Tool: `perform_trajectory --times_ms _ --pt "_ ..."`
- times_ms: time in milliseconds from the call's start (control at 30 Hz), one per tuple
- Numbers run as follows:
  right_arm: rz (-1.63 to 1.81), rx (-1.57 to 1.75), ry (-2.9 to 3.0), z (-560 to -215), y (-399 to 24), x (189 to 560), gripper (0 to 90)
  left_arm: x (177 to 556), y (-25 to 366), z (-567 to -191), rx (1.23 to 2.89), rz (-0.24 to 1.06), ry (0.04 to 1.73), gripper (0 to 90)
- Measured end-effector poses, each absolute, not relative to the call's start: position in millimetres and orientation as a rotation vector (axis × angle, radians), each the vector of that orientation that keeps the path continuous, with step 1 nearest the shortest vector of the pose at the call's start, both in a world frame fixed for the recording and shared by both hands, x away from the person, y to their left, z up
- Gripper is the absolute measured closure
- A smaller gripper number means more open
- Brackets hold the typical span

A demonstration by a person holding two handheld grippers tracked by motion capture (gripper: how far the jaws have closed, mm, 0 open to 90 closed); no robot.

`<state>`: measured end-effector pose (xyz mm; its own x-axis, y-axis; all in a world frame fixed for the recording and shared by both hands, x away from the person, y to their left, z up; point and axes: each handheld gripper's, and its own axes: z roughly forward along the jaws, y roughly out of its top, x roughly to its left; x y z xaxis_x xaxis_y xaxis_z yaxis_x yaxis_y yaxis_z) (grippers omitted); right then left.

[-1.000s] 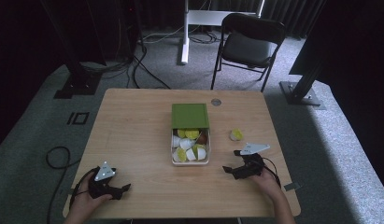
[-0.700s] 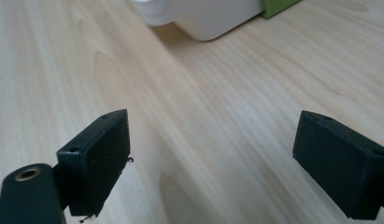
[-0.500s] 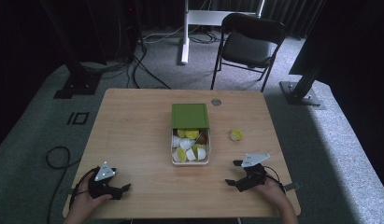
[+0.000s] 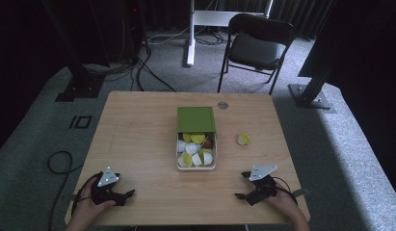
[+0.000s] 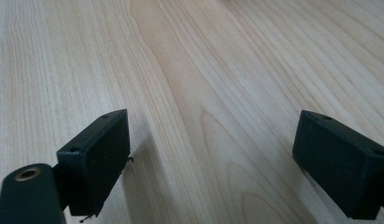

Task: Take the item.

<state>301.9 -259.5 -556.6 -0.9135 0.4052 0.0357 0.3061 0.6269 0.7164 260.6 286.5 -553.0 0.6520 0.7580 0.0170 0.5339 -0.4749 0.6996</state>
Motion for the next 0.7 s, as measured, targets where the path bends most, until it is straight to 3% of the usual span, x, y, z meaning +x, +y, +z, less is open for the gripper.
perform_trajectory --times_ms 700 --pt "1.142 0.609 2.668 -558.9 -257.4 297.6 11.0 260.6 286.6 -553.0 2.193 0.429 0.997 9.6"
